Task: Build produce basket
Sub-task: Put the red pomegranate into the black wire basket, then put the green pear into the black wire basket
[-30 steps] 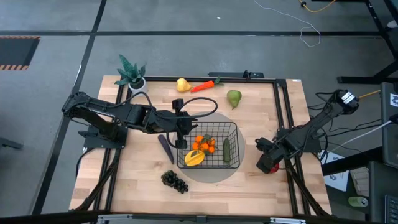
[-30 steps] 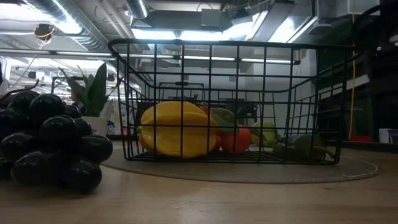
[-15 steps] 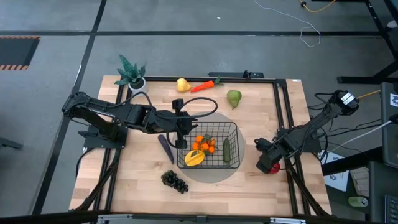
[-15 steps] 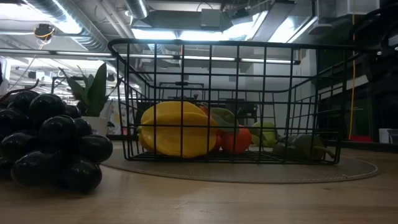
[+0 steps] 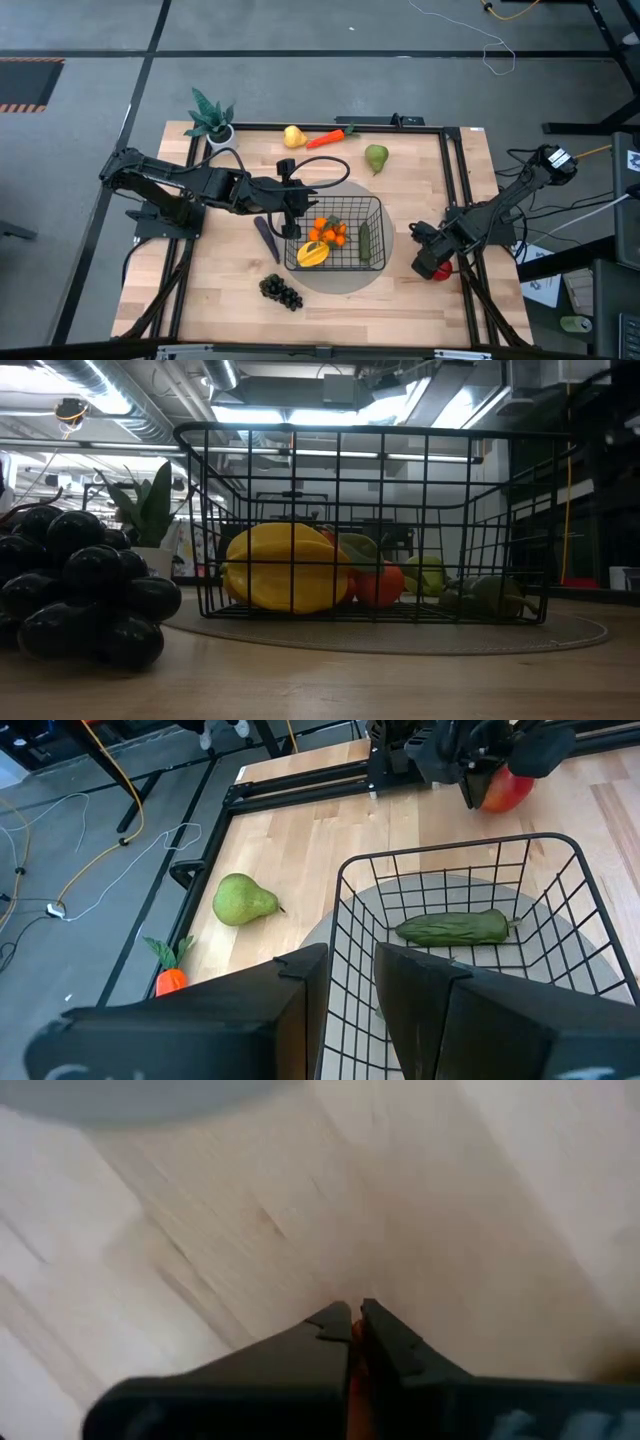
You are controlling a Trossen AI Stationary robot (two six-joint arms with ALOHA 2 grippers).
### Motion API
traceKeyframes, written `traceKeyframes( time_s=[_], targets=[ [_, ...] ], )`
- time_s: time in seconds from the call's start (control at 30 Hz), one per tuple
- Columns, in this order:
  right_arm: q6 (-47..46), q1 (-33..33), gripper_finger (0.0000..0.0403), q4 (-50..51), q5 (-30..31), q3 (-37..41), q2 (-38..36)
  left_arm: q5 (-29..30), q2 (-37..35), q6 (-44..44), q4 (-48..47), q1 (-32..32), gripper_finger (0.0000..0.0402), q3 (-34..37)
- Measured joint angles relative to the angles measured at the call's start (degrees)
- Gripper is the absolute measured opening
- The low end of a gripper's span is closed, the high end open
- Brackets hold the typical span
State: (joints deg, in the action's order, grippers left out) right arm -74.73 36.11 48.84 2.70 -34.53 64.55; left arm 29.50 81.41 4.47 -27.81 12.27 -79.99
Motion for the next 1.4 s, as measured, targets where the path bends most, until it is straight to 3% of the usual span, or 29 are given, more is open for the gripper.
traceKeyframes(
  time_s=[0.23, 0.37, 0.53, 0.63, 0.8, 0.97, 1.07, 1.4],
  targets=[
    [0.8, 0.0, 0.0001, 14.3, 8.9, -12.7, 0.0, 0.0, 0.0, 0.0, 0.0, 0.0, 0.0076, 0.0],
    [5.1, 0.0, 0.0, 18.8, 18.5, -21.6, 0.0, 0.0, 0.0, 0.0, 0.0, 0.0, 0.0076, 0.0],
    [18.7, -0.6, 0.0, 8.7, 35.2, -28.7, 0.0, 0.0, 0.0, 0.0, 0.0, 0.0, 0.0076, 0.0],
    [32.5, -2.4, 0.0, -3.5, 40.2, -29.0, 0.0, 0.0, 0.0, 0.0, 0.0, 0.0, 0.0076, 0.0],
    [52.2, -7.7, 0.0001, -21.1, 39.0, -26.8, 1.4, 0.0, 0.0, 0.0, 0.0, 0.0, 0.0077, 0.0],
    [61.8, -12.5, 0.0032, -27.6, 32.9, -26.7, 3.4, 0.0, 0.0, 0.0, 0.0, 0.0, 0.0077, 0.0],
    [63.4, -14.6, 0.0064, -28.8, 30.2, -26.7, 3.3, 0.0, 0.0, 0.0, 0.0, 0.0, 0.0077, 0.0],
    [66.5, -19.0, 0.0144, -28.1, 30.3, -26.7, 3.0, 0.0, 0.0, 0.1, -0.1, 0.0, 0.0077, 0.0]
  ],
)
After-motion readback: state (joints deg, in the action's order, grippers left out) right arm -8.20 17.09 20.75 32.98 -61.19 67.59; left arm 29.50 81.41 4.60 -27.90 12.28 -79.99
